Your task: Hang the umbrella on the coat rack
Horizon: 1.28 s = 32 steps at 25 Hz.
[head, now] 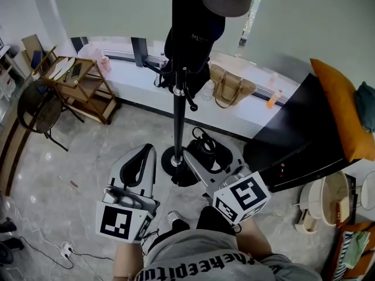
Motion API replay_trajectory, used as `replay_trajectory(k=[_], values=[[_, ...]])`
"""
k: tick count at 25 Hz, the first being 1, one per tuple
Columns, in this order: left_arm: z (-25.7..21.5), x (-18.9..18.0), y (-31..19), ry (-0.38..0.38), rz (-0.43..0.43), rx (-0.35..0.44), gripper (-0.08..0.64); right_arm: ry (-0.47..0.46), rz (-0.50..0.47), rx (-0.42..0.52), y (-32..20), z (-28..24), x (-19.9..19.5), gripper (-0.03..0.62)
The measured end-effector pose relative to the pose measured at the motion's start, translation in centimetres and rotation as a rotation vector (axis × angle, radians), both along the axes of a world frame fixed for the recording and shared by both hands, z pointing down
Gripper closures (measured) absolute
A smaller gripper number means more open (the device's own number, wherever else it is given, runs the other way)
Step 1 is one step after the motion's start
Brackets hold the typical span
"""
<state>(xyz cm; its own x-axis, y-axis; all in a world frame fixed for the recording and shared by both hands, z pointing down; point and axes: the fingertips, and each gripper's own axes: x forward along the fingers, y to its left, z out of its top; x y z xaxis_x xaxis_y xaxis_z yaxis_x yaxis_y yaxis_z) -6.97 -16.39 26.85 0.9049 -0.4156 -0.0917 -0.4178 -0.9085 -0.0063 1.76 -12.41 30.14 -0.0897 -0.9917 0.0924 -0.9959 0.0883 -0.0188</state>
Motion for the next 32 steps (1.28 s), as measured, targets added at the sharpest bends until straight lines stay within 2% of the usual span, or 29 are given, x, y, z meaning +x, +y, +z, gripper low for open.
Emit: replay_trajectory(k=[7,24,32], values=[[-0.1,0.6,-1.0,0.001,-0.053,-0.008,0.545,0.003,-0.038,-0.021,-1.2,0.6,1.2,0.362],[0.3,4.3,-3.7,0.001,-0.275,-0.031,0.545,0.027,-0.273,-0.102,-5.3,3.2,4.8,0.364],[1.2,5.8,-4.2,-0.010,-0.353,-0.040,0.545,0.028,-0.369,-0.146,-6.5,5.3,5.8,0.364]])
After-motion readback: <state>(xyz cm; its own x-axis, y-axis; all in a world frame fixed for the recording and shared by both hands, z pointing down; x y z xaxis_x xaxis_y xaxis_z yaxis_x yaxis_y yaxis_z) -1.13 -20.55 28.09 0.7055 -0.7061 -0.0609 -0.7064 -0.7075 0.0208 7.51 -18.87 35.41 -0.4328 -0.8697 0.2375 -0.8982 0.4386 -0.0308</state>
